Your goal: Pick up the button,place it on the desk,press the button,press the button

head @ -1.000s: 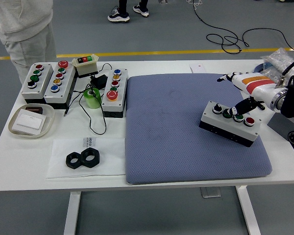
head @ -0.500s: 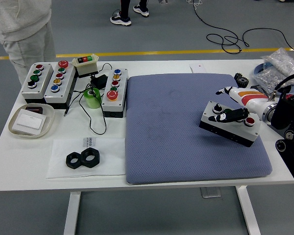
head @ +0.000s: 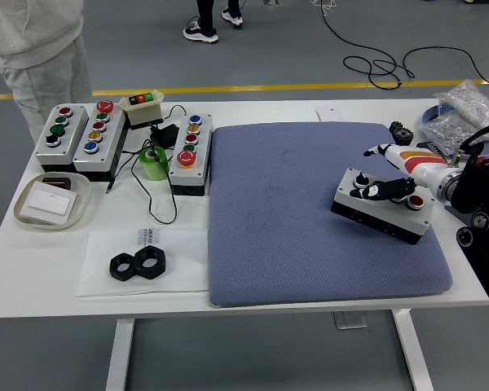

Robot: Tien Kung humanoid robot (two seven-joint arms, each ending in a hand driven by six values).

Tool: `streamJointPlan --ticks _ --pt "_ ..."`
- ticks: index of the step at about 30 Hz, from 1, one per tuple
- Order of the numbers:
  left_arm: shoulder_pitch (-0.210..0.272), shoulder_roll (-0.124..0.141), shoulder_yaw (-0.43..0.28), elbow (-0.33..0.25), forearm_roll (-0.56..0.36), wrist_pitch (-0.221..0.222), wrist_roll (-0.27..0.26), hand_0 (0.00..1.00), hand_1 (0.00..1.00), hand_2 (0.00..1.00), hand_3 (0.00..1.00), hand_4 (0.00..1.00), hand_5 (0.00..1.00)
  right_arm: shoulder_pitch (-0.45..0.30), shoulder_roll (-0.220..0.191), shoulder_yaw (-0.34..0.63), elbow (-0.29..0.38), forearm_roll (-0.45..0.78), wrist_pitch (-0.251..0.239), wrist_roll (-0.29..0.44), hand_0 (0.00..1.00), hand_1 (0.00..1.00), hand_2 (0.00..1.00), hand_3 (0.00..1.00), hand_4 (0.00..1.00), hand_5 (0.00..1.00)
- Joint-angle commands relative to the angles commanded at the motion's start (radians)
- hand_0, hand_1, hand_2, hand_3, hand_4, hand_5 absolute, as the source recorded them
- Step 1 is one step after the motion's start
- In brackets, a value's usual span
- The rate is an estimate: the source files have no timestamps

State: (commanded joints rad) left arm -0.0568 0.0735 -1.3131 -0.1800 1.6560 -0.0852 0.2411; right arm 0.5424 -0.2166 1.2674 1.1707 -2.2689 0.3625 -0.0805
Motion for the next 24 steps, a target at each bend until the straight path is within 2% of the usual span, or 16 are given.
streamJointPlan --ticks 15,24 --pt "-0.01 -0.004 0.067 0.0 -0.058 0.001 -0.012 0.745 0.906 0.956 0.795 0.557 0.998 -0.014 0.039 0.029 -0.061 0.0 -0.028 -0.007 0.912 0.91 0.959 0.908 0.944 0.618" --pt "-0.012 -0.006 0.088 0.0 -0.078 0.0 -0.015 0.743 0.906 0.956 0.796 0.556 0.998 -0.035 0.051 0.024 -0.068 0.0 -0.037 -0.01 0.911 0.908 0.955 0.908 0.944 0.605"
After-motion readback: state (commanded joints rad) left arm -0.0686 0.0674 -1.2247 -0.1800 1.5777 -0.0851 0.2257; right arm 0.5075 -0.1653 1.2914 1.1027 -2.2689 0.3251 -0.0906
